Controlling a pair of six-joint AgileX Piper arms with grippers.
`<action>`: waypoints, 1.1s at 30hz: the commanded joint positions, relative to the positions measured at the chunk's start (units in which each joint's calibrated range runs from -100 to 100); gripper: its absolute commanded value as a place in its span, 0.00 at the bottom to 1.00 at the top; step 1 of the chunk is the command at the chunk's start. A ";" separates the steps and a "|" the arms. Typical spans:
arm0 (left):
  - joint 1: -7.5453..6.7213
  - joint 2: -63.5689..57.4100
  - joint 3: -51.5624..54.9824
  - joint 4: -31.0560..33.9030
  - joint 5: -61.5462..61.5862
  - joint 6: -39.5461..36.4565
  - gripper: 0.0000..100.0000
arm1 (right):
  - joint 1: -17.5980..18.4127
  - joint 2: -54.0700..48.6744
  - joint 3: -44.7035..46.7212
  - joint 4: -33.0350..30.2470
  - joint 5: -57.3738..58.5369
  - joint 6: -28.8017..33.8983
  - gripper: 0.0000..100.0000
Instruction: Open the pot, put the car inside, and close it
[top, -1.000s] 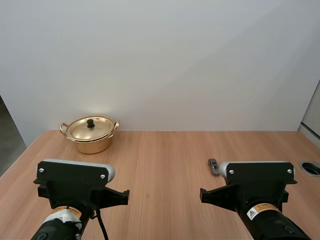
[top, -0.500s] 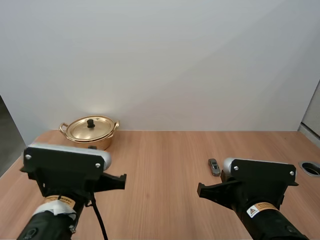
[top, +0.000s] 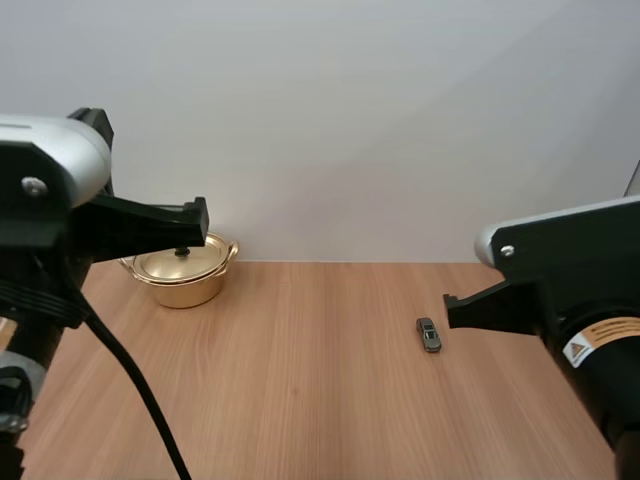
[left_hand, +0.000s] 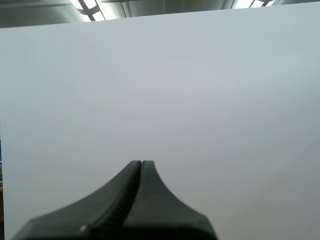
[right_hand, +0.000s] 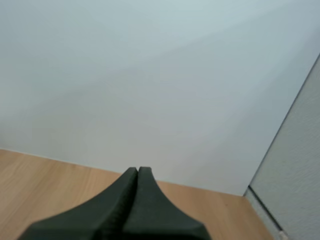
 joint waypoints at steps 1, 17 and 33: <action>-0.09 -0.01 -1.44 1.62 42.63 0.19 0.00 | 0.01 0.00 -4.99 3.74 1.78 -0.39 0.00; 3.64 37.05 -18.00 15.72 18.12 2.55 0.00 | 0.01 2.93 -5.09 22.36 17.42 -16.61 0.00; 6.32 80.80 -47.50 5.39 48.49 9.12 0.53 | 0.01 2.69 -0.44 24.03 19.96 -18.42 0.00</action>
